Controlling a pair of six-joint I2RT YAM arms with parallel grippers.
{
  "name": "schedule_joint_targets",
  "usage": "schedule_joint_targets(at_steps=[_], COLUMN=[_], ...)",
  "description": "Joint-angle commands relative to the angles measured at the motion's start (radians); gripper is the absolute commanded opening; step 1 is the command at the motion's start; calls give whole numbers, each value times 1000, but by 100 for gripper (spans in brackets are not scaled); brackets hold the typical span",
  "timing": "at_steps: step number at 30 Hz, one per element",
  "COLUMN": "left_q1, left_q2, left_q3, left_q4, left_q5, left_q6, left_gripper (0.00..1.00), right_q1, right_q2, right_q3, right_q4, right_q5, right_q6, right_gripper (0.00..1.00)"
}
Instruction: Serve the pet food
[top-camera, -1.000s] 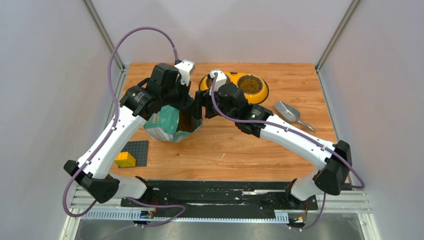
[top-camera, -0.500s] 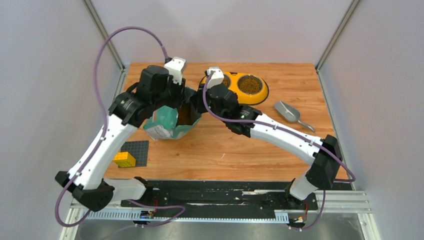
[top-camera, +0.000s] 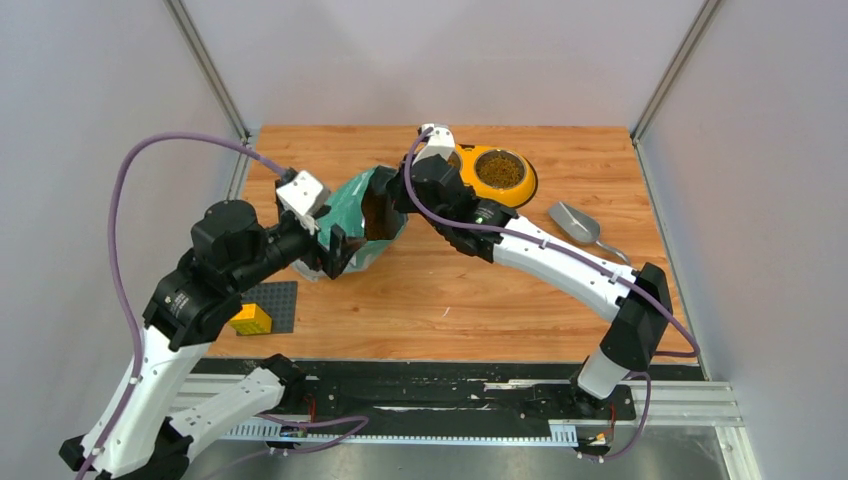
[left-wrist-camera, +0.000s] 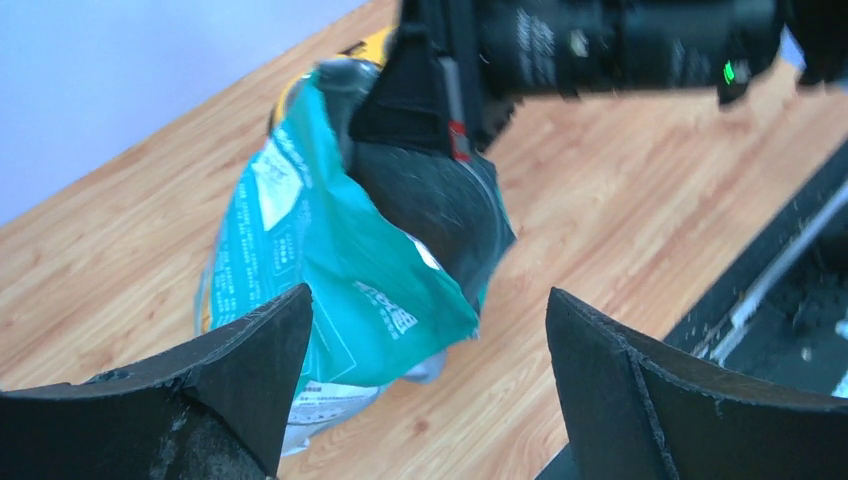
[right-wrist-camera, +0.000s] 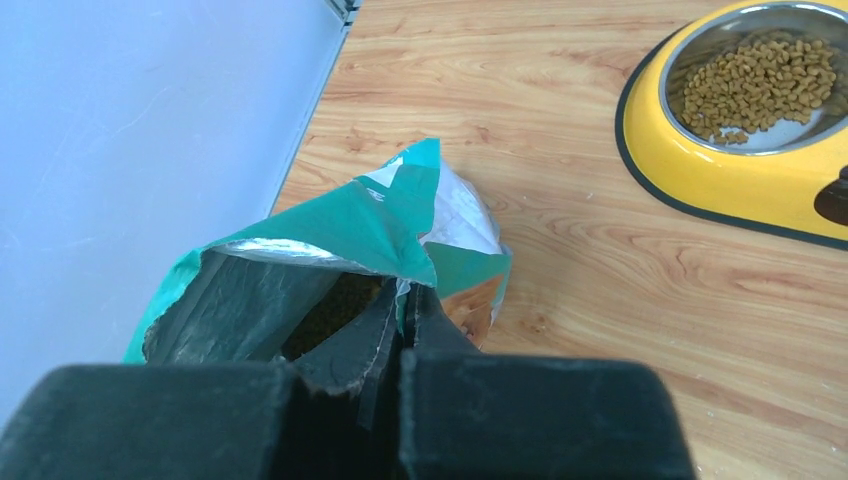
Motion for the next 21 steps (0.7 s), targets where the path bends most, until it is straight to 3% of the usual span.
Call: schedule_joint_targets(at_steps=[1,7,12,18,21], left_q1=[-2,-2,-3,-6,-14], left_q2=[-61,-182,-194,-224,-227], left_q3=[-127,-305,-415,-540,-557], left_q4=[79,189,317,504,525], left_q5=[221,230,153,190,133], left_q6=[223,362,362,364,354], left_gripper=[92,92,90,90,88], right_q1=[-2,-2,-2,-2,-2], right_q2=[-71,-93,-93,-93,-93], right_q3=[73,60,61,55,56], right_q4=[37,26,27,27,27], right_q5=[68,57,41,16,2], right_q6=[67,75,92,133,150], right_gripper=[0,0,0,0,0])
